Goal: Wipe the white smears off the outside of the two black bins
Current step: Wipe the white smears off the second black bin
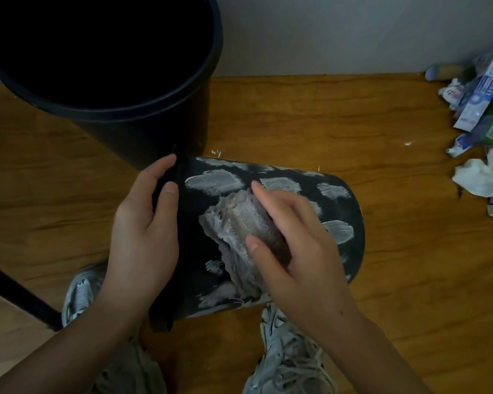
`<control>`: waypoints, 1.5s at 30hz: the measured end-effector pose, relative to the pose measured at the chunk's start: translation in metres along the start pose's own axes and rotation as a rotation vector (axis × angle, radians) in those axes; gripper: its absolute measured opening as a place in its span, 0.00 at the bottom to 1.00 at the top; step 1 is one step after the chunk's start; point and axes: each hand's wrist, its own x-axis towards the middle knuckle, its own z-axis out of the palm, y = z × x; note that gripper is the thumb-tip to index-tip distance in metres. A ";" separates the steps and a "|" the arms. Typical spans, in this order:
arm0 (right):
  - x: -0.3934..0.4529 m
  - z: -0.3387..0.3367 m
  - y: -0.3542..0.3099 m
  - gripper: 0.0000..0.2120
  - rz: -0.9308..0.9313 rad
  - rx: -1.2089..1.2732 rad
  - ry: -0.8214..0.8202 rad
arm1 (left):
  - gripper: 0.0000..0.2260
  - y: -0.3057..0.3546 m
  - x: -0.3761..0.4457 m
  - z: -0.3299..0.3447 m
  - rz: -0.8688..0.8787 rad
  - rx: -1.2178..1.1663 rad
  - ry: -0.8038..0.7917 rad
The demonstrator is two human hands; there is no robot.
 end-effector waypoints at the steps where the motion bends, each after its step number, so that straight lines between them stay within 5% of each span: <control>1: 0.000 -0.002 0.001 0.25 0.008 -0.017 -0.010 | 0.15 -0.001 0.000 0.000 0.001 0.001 -0.001; 9: 0.006 -0.017 0.003 0.15 0.212 0.240 0.089 | 0.15 -0.003 -0.002 0.000 0.008 0.022 0.001; 15: 0.006 -0.017 -0.003 0.26 0.301 0.027 -0.132 | 0.15 -0.003 -0.004 0.001 0.025 0.032 -0.009; 26: 0.015 0.014 -0.028 0.19 0.052 -0.397 0.066 | 0.16 -0.002 -0.006 0.001 0.059 0.040 -0.023; 33: 0.007 0.019 -0.032 0.08 -0.064 -0.400 0.105 | 0.15 -0.002 -0.007 0.001 0.059 0.031 -0.025; 40: 0.010 0.005 -0.024 0.11 0.076 -0.056 0.052 | 0.14 -0.003 -0.009 0.000 0.065 0.034 -0.004; 45: 0.021 0.016 -0.025 0.15 -0.065 -0.277 0.047 | 0.14 -0.001 -0.009 0.001 0.077 0.027 -0.017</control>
